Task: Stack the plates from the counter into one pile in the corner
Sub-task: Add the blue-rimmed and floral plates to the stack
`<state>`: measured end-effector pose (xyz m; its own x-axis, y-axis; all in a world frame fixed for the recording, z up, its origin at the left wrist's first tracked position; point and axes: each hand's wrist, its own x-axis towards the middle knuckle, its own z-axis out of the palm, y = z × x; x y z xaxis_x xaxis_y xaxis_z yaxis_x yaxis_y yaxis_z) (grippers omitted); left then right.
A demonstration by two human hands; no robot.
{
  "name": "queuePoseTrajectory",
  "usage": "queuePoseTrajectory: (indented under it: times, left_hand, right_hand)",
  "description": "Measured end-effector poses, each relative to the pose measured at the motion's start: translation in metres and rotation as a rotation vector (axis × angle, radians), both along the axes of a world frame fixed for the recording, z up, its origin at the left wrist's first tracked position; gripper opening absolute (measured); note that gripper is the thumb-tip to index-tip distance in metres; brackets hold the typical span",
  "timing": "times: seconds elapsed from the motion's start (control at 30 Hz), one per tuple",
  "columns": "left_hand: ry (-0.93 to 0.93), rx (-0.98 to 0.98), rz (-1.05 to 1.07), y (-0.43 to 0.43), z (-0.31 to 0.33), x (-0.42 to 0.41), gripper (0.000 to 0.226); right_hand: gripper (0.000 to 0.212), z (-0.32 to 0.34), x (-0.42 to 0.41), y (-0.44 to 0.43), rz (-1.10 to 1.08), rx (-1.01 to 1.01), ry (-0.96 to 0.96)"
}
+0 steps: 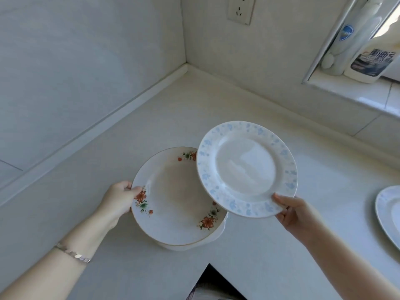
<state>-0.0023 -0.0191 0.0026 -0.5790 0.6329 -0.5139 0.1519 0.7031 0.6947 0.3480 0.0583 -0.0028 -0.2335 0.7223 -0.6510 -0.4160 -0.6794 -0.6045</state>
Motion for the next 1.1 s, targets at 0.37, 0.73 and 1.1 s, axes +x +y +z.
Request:
queuePoseTrajectory:
  times: [0.37, 0.73, 1.1]
  left_hand:
    - [0.882, -0.357, -0.486, 0.013, 0.009, 0.011, 0.052]
    - [-0.124, 0.323, 0.201, 0.012, -0.024, 0.018, 0.037]
    - [-0.26, 0.365, 0.312, 0.017, -0.025, 0.016, 0.034]
  right_hand:
    - [0.023, 0.007, -0.002, -0.01, 0.036, 0.021, -0.086]
    - [0.016, 0.007, -0.045, -0.014, 0.188, 0.043, -0.252]
    - [0.024, 0.005, -0.091, -0.035, 0.625, 0.463, -1.015]
